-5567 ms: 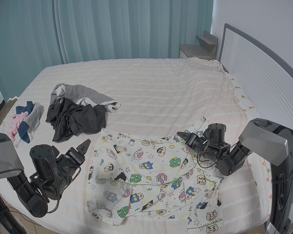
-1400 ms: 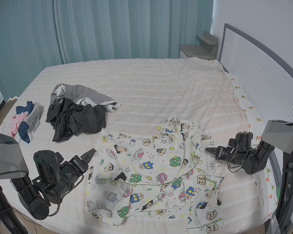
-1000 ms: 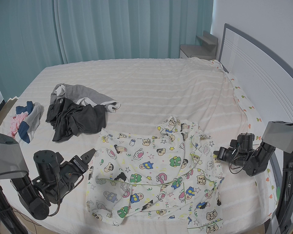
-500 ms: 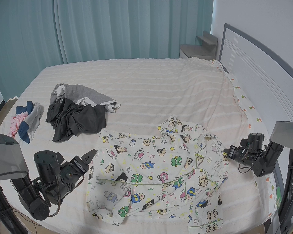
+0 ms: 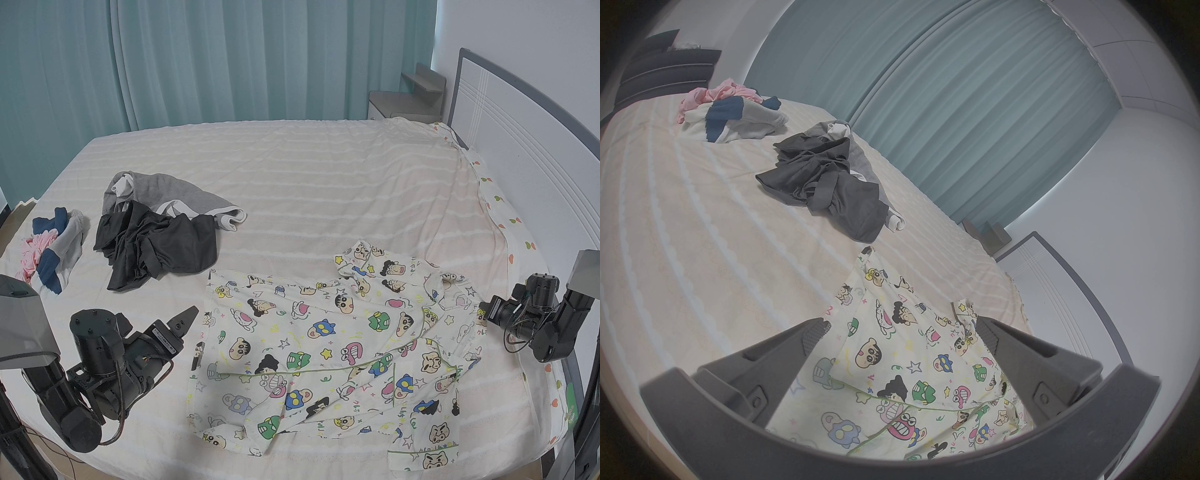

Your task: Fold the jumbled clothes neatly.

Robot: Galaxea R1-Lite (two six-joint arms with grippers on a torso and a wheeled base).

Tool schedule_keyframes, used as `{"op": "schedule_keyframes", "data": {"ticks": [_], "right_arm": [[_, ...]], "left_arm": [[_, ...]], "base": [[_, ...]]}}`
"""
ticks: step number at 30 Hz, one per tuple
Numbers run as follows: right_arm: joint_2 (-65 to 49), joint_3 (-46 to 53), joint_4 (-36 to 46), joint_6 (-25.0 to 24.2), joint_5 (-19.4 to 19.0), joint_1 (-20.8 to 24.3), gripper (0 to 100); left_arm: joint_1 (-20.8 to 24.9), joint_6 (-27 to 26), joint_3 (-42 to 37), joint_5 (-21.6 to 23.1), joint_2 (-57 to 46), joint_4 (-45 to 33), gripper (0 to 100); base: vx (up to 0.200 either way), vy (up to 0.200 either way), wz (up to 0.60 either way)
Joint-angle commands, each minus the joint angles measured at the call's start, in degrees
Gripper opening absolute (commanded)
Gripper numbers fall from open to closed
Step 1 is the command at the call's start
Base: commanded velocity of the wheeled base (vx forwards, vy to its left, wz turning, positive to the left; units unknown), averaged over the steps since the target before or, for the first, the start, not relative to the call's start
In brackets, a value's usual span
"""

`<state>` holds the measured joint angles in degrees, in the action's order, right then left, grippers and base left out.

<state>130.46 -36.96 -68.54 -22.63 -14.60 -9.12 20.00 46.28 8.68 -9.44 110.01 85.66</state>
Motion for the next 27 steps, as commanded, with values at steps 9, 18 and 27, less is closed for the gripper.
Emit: {"op": "schedule_keyframes", "data": {"ticks": [9,18,27], "right_arm": [[-1.70,1.98,0.07,0.57,0.10,-1.25,0],[-8.38,5.76,-0.46,-0.23,5.29,0.42,100],[-23.06,15.60,-5.64,-4.80,16.27,7.01,100]], "left_arm": [[1.79,0.13,-0.51,-0.06,0.12,0.03,100],[11.11,1.10,-2.88,0.12,1.44,0.03,100],[16.65,0.66,0.11,-0.23,14.45,-0.06,100]], "base": [[0.000,0.000,0.00],[0.000,0.000,0.00],[0.000,0.000,0.00]]}}
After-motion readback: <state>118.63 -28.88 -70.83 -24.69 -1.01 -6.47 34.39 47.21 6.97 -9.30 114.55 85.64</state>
